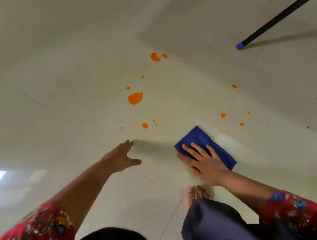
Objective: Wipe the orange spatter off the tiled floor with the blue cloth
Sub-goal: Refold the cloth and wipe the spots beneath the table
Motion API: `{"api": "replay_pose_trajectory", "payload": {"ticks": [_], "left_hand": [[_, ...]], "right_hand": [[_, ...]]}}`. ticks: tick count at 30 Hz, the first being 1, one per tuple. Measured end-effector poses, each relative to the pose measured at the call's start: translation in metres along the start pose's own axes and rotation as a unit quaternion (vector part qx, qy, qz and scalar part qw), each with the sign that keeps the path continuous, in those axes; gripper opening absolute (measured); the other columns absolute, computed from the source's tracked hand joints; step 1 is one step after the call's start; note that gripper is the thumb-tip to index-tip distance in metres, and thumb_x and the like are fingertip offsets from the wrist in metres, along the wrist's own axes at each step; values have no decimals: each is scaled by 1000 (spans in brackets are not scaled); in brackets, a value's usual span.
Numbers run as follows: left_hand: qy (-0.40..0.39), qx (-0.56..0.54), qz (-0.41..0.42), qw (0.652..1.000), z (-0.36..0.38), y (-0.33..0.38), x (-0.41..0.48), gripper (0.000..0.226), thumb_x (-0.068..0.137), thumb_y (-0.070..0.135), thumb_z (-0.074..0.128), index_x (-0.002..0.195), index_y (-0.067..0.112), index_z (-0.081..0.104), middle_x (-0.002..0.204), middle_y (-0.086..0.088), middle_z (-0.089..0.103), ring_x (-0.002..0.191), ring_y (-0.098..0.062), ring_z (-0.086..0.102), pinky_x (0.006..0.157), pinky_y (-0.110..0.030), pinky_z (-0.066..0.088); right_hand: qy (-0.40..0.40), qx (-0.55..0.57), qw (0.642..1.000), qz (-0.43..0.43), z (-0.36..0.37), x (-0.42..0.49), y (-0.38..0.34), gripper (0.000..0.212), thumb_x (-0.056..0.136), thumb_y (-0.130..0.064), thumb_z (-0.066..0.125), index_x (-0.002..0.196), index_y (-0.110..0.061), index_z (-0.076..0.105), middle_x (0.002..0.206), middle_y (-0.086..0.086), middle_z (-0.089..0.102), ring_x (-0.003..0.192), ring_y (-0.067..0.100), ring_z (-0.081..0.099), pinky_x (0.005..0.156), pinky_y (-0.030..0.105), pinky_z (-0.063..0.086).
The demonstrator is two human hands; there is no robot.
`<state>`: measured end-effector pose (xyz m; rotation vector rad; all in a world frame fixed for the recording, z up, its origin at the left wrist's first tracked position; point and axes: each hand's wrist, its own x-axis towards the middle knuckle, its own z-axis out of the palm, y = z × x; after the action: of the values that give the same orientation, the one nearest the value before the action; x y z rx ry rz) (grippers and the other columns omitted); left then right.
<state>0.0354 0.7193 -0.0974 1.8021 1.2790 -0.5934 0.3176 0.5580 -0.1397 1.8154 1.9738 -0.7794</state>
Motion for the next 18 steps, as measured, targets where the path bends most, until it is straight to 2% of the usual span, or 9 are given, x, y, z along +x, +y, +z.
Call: {"api": "replay_pose_trajectory", "payload": {"ticks": [2,4,6,7,10,12,13,16,18], "left_hand": [[50,35,1,998,-2,-5,13,104,83,51,65,154,22,-5,161,4,-11,148,-15,-7,119,-37,7],[109,-2,-27,994,-2,-8,20,121,74,53,73,152,22,-14,159,2,-22,147,-18,-16,119,-39,1],[143,-66,-82,984,4,-17,31,138,63,57,80,149,20,-21,156,2,-30,145,-19,-24,118,-42,-4],[147,-76,-98,981,9,-19,32,145,57,60,81,148,20,-25,153,4,-35,143,-19,-27,118,-43,-6],[151,-67,-105,981,24,-28,37,155,49,66,82,143,21,-34,141,9,-48,137,-17,-37,117,-45,-11],[146,-72,-93,982,25,-31,39,156,48,67,81,141,22,-36,137,11,-51,133,-15,-41,115,-45,-13],[142,-77,-90,983,25,-33,40,156,48,67,81,141,23,-36,136,11,-51,132,-15,-42,115,-45,-14],[141,-86,-90,982,26,-31,38,157,46,69,80,140,25,-38,137,12,-52,130,-14,-44,113,-43,-16],[140,-94,-95,981,25,-30,38,157,45,69,81,139,26,-38,142,11,-49,131,-14,-45,114,-42,-16]], "right_hand": [[89,17,995,52,3,14,10,60,99,-51,20,153,-40,-4,161,-16,3,148,14,7,112,55,25],[152,34,982,110,-7,43,15,60,98,-52,18,154,-33,7,160,-14,15,148,19,12,112,60,19],[187,47,971,141,-18,81,2,57,99,-47,18,154,-31,14,160,-16,13,150,23,9,112,64,7],[198,47,971,127,-23,90,-10,56,99,-45,18,154,-31,14,160,-17,12,150,23,8,113,65,7],[187,-39,980,-56,-12,95,-32,55,101,-40,23,154,-32,16,161,-14,15,150,23,12,113,62,19],[192,-70,973,-104,0,78,-17,56,99,-44,31,153,-35,21,161,-12,18,150,25,13,113,61,20],[206,-71,973,-82,3,73,-6,57,97,-47,34,152,-37,24,161,-11,19,149,28,12,113,63,18],[228,-28,971,65,-10,86,8,56,96,-51,30,151,-38,28,160,-7,23,149,35,11,110,68,15],[223,19,969,107,-29,118,-8,54,97,-48,26,150,-37,29,159,-7,26,148,36,15,110,68,17]]}}
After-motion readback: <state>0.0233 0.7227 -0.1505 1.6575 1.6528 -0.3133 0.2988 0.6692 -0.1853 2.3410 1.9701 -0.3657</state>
